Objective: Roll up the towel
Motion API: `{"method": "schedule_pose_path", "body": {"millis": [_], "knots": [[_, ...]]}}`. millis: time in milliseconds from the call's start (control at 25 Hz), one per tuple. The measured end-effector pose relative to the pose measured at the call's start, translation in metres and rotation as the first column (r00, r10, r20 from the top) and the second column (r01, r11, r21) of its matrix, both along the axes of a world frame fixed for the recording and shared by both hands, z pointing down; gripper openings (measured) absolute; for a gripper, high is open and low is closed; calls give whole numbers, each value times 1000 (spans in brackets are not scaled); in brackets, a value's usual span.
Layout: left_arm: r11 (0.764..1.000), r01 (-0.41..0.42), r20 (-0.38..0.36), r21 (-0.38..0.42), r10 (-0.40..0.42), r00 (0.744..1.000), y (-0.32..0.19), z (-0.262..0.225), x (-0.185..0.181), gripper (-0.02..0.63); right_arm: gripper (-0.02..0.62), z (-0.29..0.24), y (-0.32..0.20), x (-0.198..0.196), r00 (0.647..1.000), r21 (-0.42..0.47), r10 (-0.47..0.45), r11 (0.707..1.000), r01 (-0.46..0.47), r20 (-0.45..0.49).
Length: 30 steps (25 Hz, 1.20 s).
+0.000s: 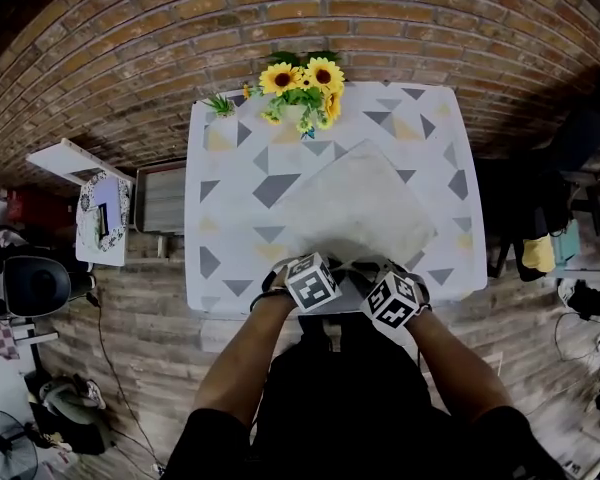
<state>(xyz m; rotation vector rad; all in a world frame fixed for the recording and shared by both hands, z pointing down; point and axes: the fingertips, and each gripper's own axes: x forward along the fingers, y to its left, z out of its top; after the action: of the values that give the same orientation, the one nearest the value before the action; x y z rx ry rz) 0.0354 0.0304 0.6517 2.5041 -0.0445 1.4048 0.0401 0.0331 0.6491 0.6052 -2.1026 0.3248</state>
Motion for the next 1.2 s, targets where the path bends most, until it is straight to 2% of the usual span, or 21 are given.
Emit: {"method": "schedule_pose_path", "body": {"millis": [80,120,200,320,400,480,560,640,800,1000,1080,1160,1200], "knots": [[992,-40,44,121,35,998,-5,-1,-3,130,64,1,-2,1,1000,-20,5,1000,-5,13],[979,-74,70,189,61,996,-7,-3,-5,157,61,1,-2,2,1000,-37,10,999,-10,24],[944,-144,103,296,119,988,-8,-9,-3,170,54,0,-5,2,998,-83,34,996,-29,60],[894,-237,132,380,202,971,-5,-17,4,170,43,-7,-8,3,991,-161,65,986,-46,114],[877,-277,145,392,238,960,-2,-19,10,170,37,-12,-10,4,987,-208,80,977,-50,139],[882,-287,151,375,248,957,-1,-16,14,167,37,-15,-13,7,984,-237,98,970,-60,152],[902,-263,143,342,227,963,-3,-10,15,104,43,-17,-18,10,985,-219,100,973,-68,141],[933,-208,124,293,179,976,-9,-5,14,65,71,-21,-24,15,989,-161,86,985,-66,121],[979,-107,86,172,93,992,-18,-3,12,55,106,-29,-21,19,995,-48,18,999,-14,102],[999,-35,57,17,34,998,-16,-4,9,49,120,-12,-9,18,996,-49,-88,995,90,30],[999,-38,69,22,36,997,-16,-6,8,50,79,-8,-13,20,996,-51,-86,995,87,19],[993,-80,116,87,70,991,-18,-7,5,58,50,-7,-17,22,996,-67,-83,994,85,34],[985,-111,147,129,91,985,-19,-9,3,93,48,-7,-19,22,995,-79,-86,993,89,41]]}}
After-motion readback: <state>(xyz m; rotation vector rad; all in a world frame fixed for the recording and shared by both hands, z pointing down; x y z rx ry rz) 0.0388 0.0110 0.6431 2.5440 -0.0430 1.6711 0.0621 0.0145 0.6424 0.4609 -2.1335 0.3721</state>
